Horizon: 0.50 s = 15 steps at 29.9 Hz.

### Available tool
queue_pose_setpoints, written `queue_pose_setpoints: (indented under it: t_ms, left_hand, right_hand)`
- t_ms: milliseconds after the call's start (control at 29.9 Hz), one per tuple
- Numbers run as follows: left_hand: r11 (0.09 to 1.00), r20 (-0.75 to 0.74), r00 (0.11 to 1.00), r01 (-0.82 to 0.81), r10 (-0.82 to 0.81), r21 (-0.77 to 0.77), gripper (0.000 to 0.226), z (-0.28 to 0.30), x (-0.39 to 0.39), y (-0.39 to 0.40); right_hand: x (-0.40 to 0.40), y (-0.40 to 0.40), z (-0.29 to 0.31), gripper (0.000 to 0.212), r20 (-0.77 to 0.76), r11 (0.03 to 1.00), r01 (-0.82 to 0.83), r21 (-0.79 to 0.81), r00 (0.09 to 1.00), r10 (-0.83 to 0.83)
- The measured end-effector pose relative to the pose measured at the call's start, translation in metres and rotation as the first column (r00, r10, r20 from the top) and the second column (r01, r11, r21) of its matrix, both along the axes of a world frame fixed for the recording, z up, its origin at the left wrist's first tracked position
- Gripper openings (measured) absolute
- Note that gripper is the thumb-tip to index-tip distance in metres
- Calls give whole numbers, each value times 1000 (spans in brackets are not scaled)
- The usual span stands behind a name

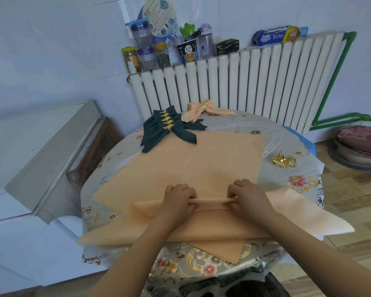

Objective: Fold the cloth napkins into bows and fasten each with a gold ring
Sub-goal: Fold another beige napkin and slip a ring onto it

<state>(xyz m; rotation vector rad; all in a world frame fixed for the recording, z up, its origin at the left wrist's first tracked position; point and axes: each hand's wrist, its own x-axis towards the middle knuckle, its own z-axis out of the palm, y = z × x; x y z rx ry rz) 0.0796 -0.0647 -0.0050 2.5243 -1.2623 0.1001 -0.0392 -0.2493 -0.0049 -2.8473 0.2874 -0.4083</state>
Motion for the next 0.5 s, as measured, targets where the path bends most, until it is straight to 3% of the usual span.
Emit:
queue_pose_setpoints:
  t_ms: [67,200,267,367,501]
  left_hand:
    - [997,-14,997,71,-72,-23,8,-3,-5,9]
    - [980,-219,961,189,-171,64,12,-2,-13,23]
    - [985,-265,953,163,-145,48,17,0,-18,27]
    - [996,-222,972,86,-79,23,17,-2,-19,24]
    - [997,-292,954,77,-65,29,13,-1,-35,20]
  right_hand:
    - [-10,0,-3,14,-35,997,-74,15,997,75]
    - [-22,-6,-6,30,-146,990,-126,65,980,134]
    - [-23,-5,-4,34,-132,995,-95,42,986,100]
    - [-19,1,-5,21,-121,996,-75,45,989,80]
    - [-25,10,-14,40,-151,993,-91,78,983,102]
